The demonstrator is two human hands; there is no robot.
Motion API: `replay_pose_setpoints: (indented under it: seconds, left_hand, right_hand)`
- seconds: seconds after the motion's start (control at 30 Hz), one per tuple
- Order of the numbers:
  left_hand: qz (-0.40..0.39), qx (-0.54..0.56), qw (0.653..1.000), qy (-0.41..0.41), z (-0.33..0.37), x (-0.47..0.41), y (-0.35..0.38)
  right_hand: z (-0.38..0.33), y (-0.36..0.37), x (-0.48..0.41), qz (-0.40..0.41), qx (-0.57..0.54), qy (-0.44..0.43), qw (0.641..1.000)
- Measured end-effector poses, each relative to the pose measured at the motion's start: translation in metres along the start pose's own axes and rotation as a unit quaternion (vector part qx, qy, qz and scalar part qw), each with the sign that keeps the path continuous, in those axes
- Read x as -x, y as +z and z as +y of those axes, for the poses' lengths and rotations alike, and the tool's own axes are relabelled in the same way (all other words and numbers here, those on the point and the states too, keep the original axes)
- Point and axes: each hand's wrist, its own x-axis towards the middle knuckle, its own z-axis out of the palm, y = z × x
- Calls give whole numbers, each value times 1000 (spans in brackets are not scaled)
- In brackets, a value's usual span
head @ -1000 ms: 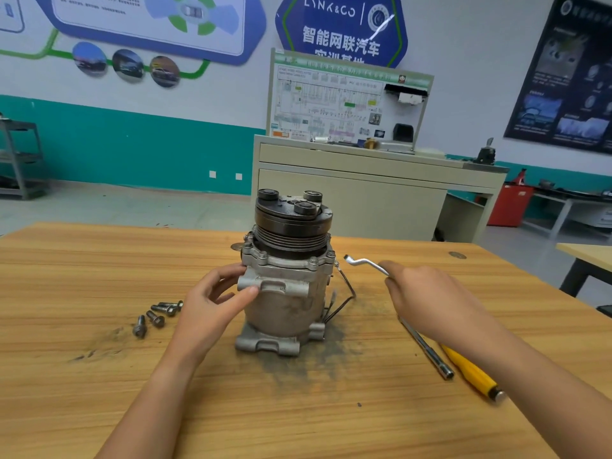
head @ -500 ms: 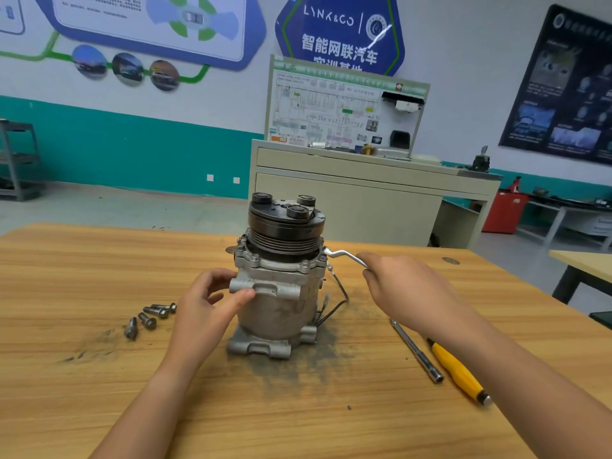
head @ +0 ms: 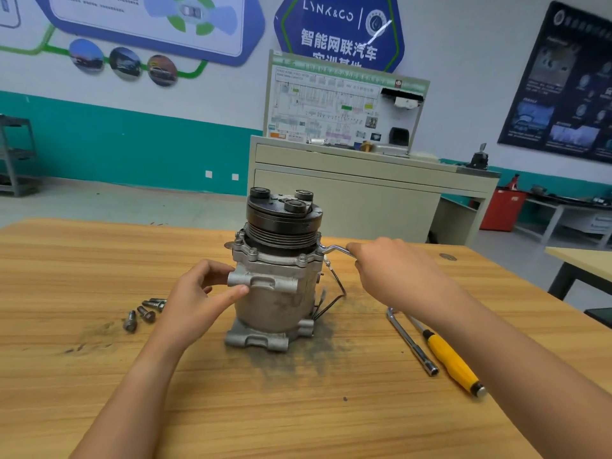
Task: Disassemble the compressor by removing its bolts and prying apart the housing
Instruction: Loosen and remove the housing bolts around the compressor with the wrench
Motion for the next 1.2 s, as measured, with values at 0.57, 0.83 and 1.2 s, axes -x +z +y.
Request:
replay_pose_setpoints:
  seconds: [0.57,0.83,1.2]
  left_hand:
    - [90,-147,976,130,10,21,39]
    - [137,-104,978,121,8,16,38]
    - [74,75,994,-18,-7,11,47]
  right_hand:
    - [-3,-11,-9,-30,161,-56,985]
    - [45,9,-28,-13,157,-91,983]
    - [32,43,-75,55,85,-58,993]
